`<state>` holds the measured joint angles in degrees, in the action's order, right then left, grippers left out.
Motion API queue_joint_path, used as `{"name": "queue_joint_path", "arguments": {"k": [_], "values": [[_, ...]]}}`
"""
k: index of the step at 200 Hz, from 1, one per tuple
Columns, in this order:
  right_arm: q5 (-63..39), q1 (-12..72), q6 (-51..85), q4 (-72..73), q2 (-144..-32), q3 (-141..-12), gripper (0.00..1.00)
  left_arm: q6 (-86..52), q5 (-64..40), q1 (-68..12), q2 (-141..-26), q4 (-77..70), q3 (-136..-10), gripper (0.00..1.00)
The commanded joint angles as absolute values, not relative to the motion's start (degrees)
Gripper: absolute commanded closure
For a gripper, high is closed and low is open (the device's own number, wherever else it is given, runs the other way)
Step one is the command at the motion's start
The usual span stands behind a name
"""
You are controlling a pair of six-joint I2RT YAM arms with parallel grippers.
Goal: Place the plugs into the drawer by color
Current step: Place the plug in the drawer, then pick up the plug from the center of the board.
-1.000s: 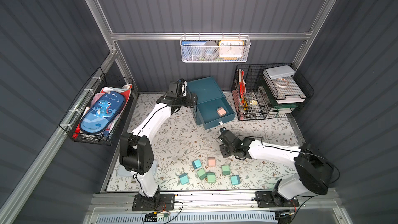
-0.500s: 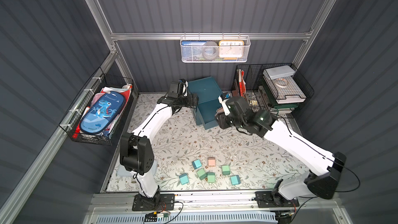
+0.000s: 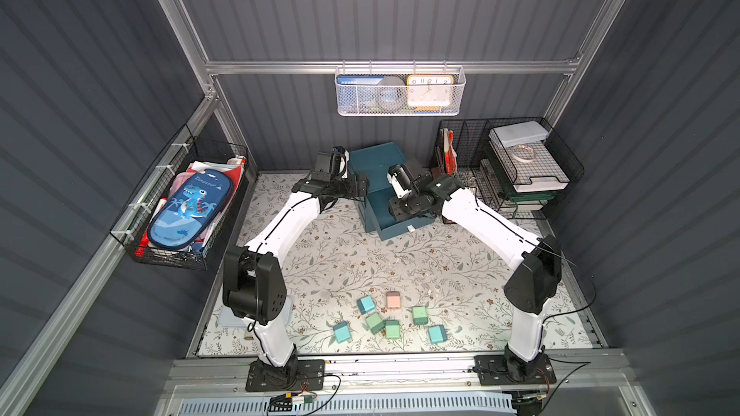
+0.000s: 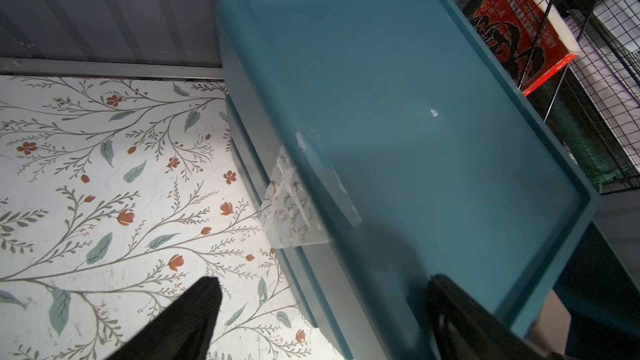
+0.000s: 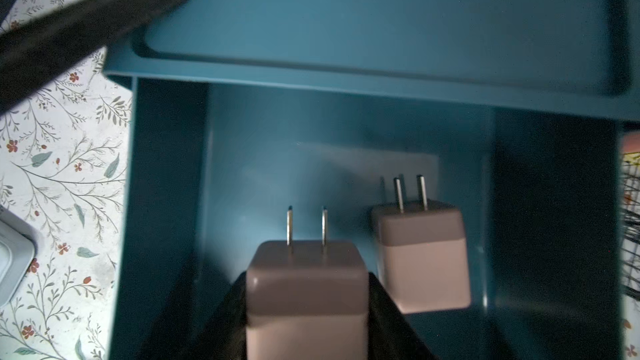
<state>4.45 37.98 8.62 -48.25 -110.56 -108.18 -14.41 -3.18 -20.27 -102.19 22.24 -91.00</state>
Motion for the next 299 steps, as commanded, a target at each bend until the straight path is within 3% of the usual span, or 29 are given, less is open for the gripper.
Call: {"name": "queue_joint_path", "arguments": {"k": [1, 27, 91, 153, 183, 239, 261, 299], "values": [[3.7, 36.84, 6.99, -48.04, -111.81, -108.22, 0.61, -13.43, -3.34, -20.48, -103.33, 23.47, -90.97, 0.03], [3.88, 36.48, 6.99, -47.86, -113.3, -108.85, 0.56, -13.54, -3.6, -20.64, -103.27, 23.31, -90.62, 0.03], [6.8, 36.3, 5.45, -50.22, -113.6, -111.65, 0.33, -13.56, -3.25, -20.65, -103.19, 23.36, -90.62, 0.02], [7.18, 36.77, 6.99, -52.44, -106.96, -115.91, 0.31, -13.22, -2.96, -20.65, -103.17, 23.07, -90.53, 0.03], [11.41, 40.47, 13.99, -49.37, -98.18, -105.27, 0.31, -13.23, -2.66, -20.65, -103.28, 23.2, -90.44, 0.03], [24.32, 57.08, 37.92, -38.51, -79.34, -72.33, 0.34, -13.26, -2.17, -20.65, -103.18, 23.27, -90.79, 0.03], [22.83, 61.94, 43.76, -36.18, -79.74, -65.14, 0.34, -13.23, -2.45, -20.65, -103.23, 23.38, -90.79, 0.03], [20.5, 66.62, 51.2, -39.04, -89.2, -67.36, 0.29, -13.3, -1.14, -21.71, -102.74, 23.3, -90.02, 0.03]]}}
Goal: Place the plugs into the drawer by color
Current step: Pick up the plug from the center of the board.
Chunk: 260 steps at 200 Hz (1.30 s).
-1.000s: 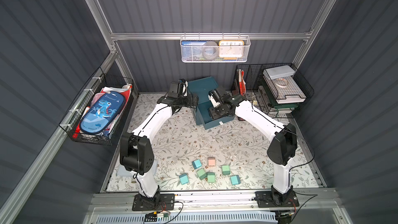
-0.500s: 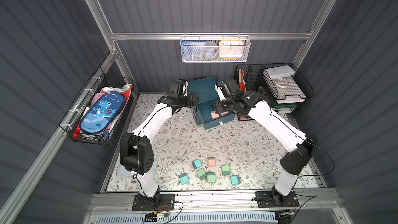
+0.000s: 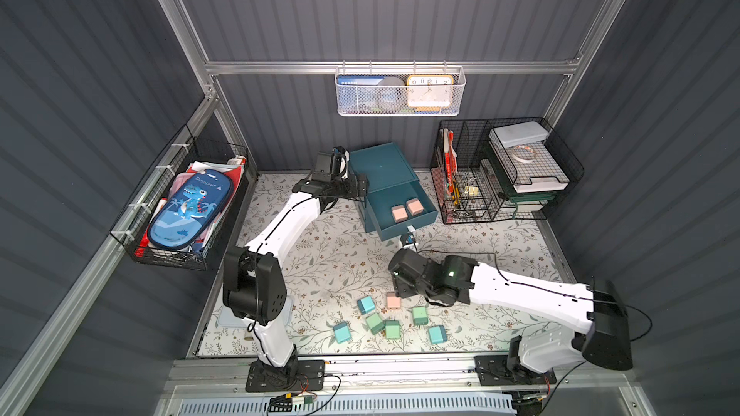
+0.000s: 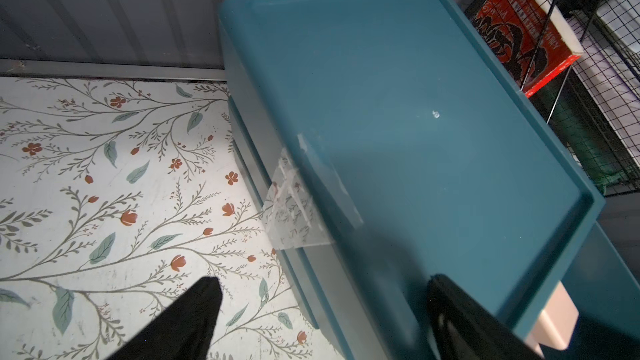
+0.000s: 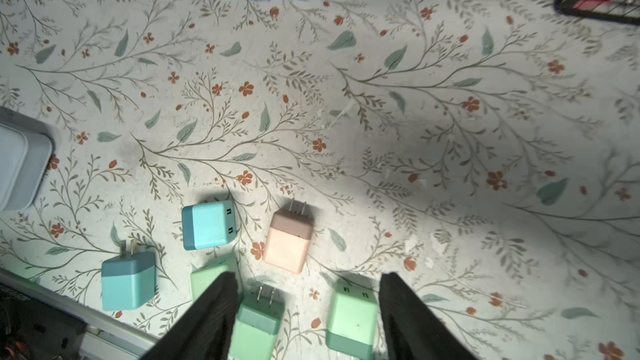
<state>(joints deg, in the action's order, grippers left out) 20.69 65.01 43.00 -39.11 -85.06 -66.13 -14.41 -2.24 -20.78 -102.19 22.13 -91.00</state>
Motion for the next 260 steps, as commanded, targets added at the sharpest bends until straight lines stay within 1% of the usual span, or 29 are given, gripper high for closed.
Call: {"name": "queue_joint_path", "arguments": {"k": [1, 15, 41, 87, 108, 121, 132, 203, 260], "values": [[20.31, 66.58, 51.65, -39.09, -89.62, -67.4, 0.28, -13.28, -1.14, -21.71, -102.7, 23.3, -90.01, 0.03], [19.68, 66.62, 54.39, -38.88, -91.29, -66.83, 0.28, -13.18, -1.29, -21.7, -102.9, 23.44, -90.08, 0.03], [14.42, 67.0, 58.56, -33.05, -93.05, -62.57, 0.27, -12.79, -1.94, -21.71, -103.95, 23.8, -90.79, 0.03], [12.4, 67.59, 61.96, -35.91, -96.19, -62.46, 0.25, -13.57, -2.04, -21.71, -104.63, 22.62, -89.0, 0.03], [13.27, 67.55, 60.53, -37.27, -97.05, -63.67, 0.25, -14.11, -2.8, -21.71, -105.14, 22.41, -89.4, 0.02], [18.15, 68.08, 59.37, -40.21, -97.66, -65.06, 0.25, -13.74, -2.92, -21.71, -105.6, 22.76, -90.06, 0.02], [19.62, 68.07, 58.94, -40.04, -98.36, -64.93, 0.25, -13.71, -3.0, -21.71, -105.58, 22.6, -90.02, 0.02], [18.14, 68.45, 54.83, -35.35, -103.29, -68.08, 0.26, -13.1, -3.25, -21.68, -106.67, 22.53, -90.7, 0.02], [19.04, 67.68, 56.43, -38.82, -105.5, -69.89, 0.29, -13.13, -3.25, -21.69, -106.24, 22.32, -90.27, 0.02]]}}
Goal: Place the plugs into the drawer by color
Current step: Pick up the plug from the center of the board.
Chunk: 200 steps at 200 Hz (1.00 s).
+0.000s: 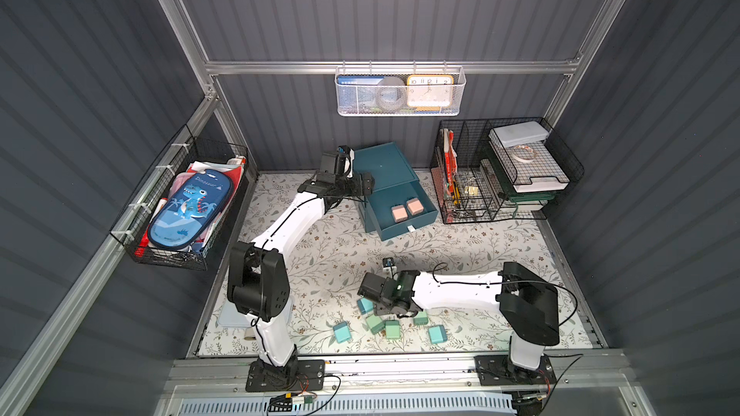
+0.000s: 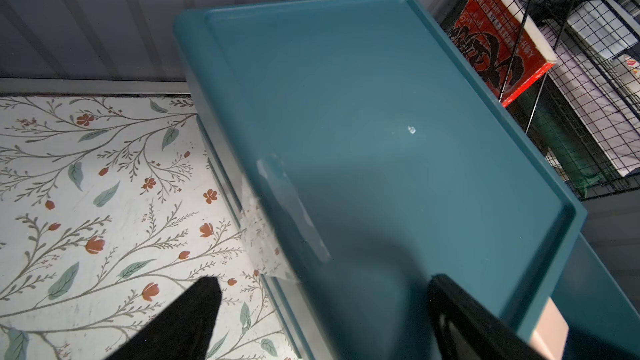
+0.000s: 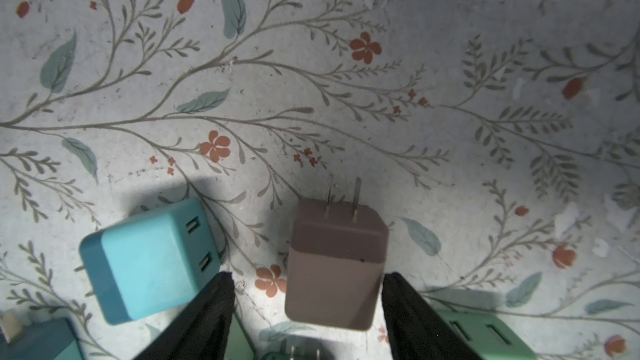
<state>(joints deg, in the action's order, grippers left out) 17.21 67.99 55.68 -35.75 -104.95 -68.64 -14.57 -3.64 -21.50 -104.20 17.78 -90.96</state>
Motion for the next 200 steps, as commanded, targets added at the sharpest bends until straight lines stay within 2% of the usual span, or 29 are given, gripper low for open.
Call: {"name": "queue_joint_path", "arguments": {"k": [1, 69, 122, 141, 200], "values": [[19.1, 67.68, 56.47, -38.88, -105.53, -69.88, 0.3, -13.11, -3.25, -21.7, -106.25, 22.32, -90.27, 0.02], [18.8, 65.95, 57.49, -38.15, -107.24, -68.39, 0.37, -13.19, -3.34, -21.71, -106.75, 22.32, -90.53, 0.02], [18.03, 65.38, 55.82, -36.83, -108.57, -68.58, 0.55, -13.02, -3.08, -21.71, -106.84, 22.41, -90.53, 0.02], [18.82, 65.45, 55.78, -37.18, -106.25, -67.59, 0.61, -12.92, -2.99, -21.71, -106.86, 22.57, -90.79, 0.02], [20.66, 67.42, 52.79, -42.73, -90.66, -66.47, 0.67, -12.93, -2.14, -21.71, -106.13, 22.5, -91.07, 0.02]]}}
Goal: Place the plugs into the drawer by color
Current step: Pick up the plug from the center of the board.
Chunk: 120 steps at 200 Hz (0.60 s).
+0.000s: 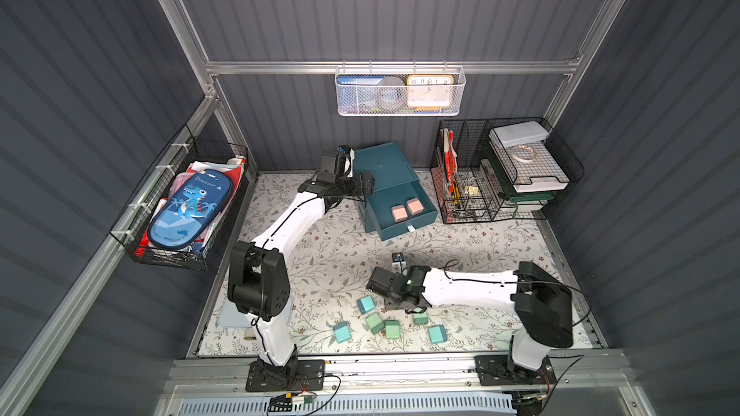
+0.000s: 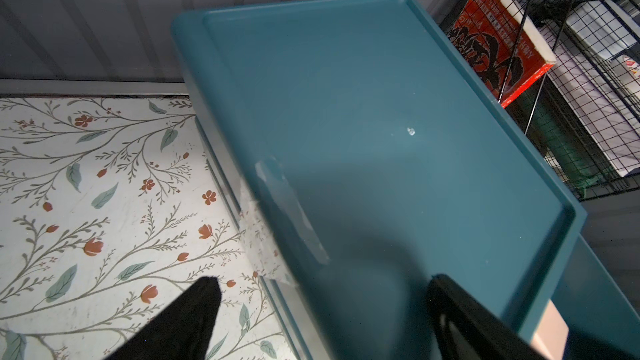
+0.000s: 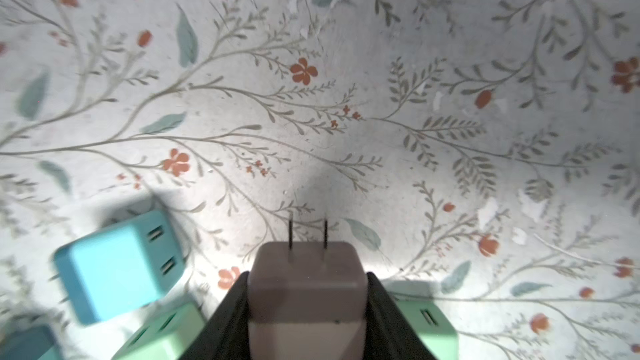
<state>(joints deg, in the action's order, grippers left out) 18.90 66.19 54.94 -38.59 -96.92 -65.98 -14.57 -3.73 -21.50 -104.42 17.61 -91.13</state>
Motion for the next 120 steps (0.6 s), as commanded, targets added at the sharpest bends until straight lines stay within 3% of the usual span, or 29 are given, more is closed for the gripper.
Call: {"name": "queue_joint_path", "arguments": {"k": [1, 46, 89, 120], "values": [[20.65, 67.46, 52.67, -42.85, -90.38, -66.55, 0.67, -12.92, -2.13, -21.71, -106.11, 22.5, -91.06, 0.02], [25.05, 64.36, 39.81, -49.96, -83.8, -79.85, 0.7, -13.33, -1.85, -21.71, -105.38, 21.84, -90.57, 0.02], [14.33, 51.22, 18.59, -52.18, -96.29, -101.13, 0.7, -13.26, -1.58, -21.71, -104.63, 21.95, -90.01, 0.02], [9.27, 44.65, 10.79, -53.38, -106.82, -113.76, 0.66, -13.1, -1.8, -21.7, -104.59, 21.97, -89.91, 0.02]]}}
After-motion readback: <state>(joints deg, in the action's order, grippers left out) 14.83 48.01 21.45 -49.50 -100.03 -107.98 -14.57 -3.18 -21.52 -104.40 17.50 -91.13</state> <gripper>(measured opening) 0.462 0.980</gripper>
